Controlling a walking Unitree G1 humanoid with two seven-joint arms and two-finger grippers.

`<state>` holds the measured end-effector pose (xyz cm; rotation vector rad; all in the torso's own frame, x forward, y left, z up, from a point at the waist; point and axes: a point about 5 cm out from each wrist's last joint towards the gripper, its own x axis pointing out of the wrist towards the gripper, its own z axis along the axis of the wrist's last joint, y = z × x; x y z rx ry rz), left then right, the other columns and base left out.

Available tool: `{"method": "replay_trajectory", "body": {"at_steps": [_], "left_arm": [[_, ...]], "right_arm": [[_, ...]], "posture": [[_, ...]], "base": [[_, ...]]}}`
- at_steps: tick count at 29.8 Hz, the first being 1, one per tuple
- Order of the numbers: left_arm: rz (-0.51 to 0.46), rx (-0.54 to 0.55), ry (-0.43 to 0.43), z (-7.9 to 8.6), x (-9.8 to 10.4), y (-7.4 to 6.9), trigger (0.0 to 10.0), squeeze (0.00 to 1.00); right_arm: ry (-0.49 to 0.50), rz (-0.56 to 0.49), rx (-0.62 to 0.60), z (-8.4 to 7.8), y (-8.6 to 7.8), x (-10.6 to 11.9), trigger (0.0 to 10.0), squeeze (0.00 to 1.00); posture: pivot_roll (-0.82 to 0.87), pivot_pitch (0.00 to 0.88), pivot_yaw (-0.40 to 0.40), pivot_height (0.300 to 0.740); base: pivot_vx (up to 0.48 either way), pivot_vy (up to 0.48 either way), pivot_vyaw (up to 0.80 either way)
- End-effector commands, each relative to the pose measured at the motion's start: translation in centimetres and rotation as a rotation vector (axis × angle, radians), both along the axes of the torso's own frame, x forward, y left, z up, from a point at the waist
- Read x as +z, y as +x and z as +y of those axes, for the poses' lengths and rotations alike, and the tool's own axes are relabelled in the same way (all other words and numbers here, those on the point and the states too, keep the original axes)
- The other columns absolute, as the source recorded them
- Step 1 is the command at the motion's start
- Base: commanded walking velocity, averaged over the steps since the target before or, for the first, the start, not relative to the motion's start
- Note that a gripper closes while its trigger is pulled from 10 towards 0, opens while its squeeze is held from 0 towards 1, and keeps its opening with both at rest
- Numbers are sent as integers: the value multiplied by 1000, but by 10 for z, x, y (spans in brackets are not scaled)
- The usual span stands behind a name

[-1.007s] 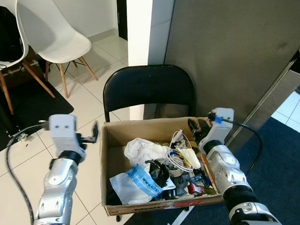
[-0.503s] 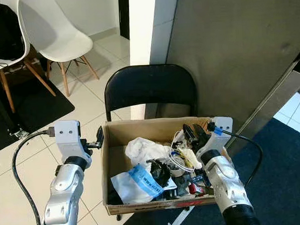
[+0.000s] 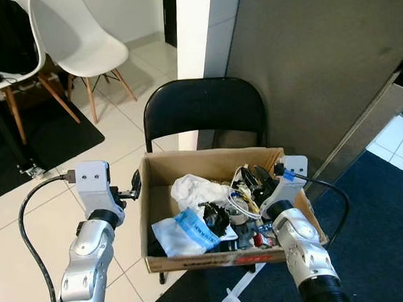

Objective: Picking trash to rubbish bin

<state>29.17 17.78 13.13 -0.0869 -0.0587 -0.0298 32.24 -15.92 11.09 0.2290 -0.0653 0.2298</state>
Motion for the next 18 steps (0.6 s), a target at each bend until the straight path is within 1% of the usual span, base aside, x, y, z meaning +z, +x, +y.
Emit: {"method": "replay_trajectory", "body": {"at_steps": [1, 5, 18], "left_arm": [[12, -13, -10, -4, -3, -2, 10000, 0], [12, -14, -12, -4, -3, -2, 10000, 0], [15, -16, 10, -6, -4, -2, 10000, 0]], "right_arm": [[-2, 34, -12, -3, -4, -7, 10000, 0], [-4, 35, -15, -4, -5, -7, 10000, 0], [-22, 43, -16, -5, -6, -7, 10000, 0]], "posture": [[51, 144, -33, 740], [51, 144, -33, 740], [47, 147, -32, 740]], "base": [[-296, 0, 0], [-281, 0, 0], [0, 0, 0]]}}
